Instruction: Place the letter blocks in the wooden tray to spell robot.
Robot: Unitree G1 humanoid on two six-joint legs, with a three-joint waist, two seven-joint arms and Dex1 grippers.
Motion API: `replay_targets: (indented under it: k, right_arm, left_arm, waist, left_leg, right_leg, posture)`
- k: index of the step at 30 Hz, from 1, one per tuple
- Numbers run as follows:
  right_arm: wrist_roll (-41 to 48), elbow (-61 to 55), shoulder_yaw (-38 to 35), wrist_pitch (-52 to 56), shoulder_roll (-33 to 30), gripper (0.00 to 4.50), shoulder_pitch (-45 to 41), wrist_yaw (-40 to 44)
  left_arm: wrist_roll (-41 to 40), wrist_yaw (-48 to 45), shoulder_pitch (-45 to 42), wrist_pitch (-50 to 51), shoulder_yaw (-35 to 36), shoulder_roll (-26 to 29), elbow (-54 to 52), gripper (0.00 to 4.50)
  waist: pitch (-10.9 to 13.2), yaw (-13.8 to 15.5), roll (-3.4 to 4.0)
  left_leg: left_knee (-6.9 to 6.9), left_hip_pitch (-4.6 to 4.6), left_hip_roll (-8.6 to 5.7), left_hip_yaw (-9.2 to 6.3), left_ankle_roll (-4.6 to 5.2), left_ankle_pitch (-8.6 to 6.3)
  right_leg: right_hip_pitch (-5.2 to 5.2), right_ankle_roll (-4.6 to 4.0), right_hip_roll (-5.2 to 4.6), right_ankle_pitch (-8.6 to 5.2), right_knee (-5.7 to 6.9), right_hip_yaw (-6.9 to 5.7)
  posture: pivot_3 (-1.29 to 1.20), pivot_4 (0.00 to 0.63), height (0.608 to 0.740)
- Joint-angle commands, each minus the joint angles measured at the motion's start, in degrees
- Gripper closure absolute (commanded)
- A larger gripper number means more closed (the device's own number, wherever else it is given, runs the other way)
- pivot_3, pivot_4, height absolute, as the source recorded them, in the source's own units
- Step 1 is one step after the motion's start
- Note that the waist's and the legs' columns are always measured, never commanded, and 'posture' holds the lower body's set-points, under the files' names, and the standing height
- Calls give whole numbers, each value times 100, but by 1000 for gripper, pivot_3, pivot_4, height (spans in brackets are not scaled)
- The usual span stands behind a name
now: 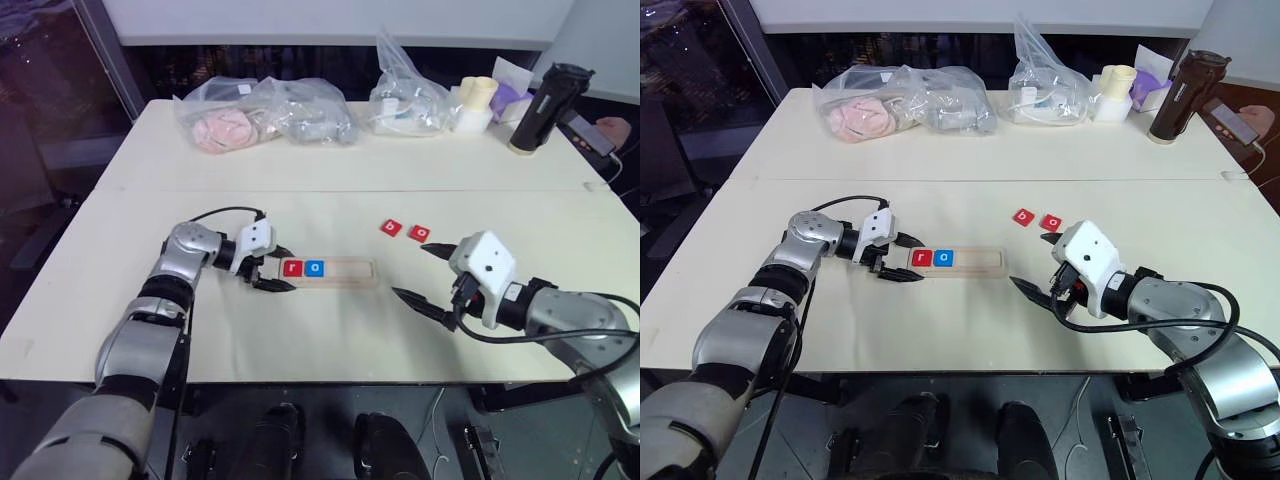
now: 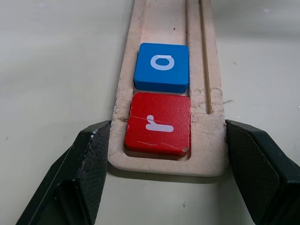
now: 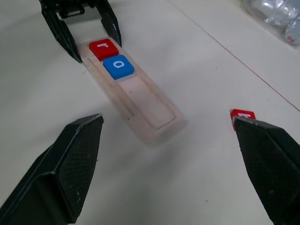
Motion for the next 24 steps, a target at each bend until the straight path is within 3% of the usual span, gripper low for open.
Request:
replay_targets:
  k: [1, 7, 15, 24]
  right_arm:
    - [-7, -119, -63, -85, -5, 0, -35, 5]
    - [-38, -122, 1, -98, 24, 0, -4, -9]
    - [-150, -158, 50, -144, 17, 0, 121, -26]
    - [-197, -207, 26, -132, 44, 0, 193, -53]
  left_arm:
    - [232, 140, 284, 89, -390, -120, -385, 1329]
    - [160, 200, 735, 652, -652, -95, -1747, 1329]
    - [-110, 320, 1594, 2513, -901, -89, -4014, 1329]
    - [-37, 1144, 1982, 3337, -1090, -152, -4896, 1329]
  waist:
    - [-1, 1, 0]
    - [-3, -5, 4]
    - [-4, -23, 5]
    - [-4, -9, 5]
  left_leg:
    - [0, 0, 0, 0, 0, 0]
    - [0, 1, 0, 0, 0, 0]
    - [-4, 0, 1, -1, 2, -1]
    - [-4, 1, 1, -3, -1, -3]
  right_leg:
    - [1, 0, 0, 0, -1, 0]
    - [2, -1, -1, -1, -2, 0]
    - [-2, -4, 0, -2, -3, 1]
    - [1, -5, -2, -4, -5, 1]
  posture:
    - [0, 150, 738]
    - [0, 150, 738]
    - [0, 150, 738]
    - [0, 150, 738]
